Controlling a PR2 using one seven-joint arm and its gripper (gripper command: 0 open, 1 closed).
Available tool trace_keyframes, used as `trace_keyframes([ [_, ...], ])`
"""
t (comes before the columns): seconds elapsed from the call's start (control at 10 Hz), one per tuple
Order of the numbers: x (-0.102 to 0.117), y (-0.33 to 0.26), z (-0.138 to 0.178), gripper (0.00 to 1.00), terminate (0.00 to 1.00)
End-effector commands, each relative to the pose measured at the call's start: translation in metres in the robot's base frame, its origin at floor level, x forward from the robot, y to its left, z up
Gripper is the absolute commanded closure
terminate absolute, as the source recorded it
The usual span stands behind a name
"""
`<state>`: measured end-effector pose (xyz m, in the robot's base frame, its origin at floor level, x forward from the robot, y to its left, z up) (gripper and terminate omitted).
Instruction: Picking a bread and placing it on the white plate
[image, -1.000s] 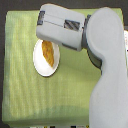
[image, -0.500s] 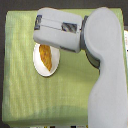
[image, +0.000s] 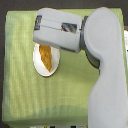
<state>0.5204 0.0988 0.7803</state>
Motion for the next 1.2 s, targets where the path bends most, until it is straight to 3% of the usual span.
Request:
trace_keyframes([
  [0.0, -0.008, -0.004, -0.004, 0.0, 0.0],
  [0.5, -0.008, -0.009, 0.008, 0.0, 0.0],
  [0.7, 0.015, -0.027, 0.062, 0.0, 0.0],
  [1.1, 0.028, -0.098, 0.121, 0.0, 0.0],
])
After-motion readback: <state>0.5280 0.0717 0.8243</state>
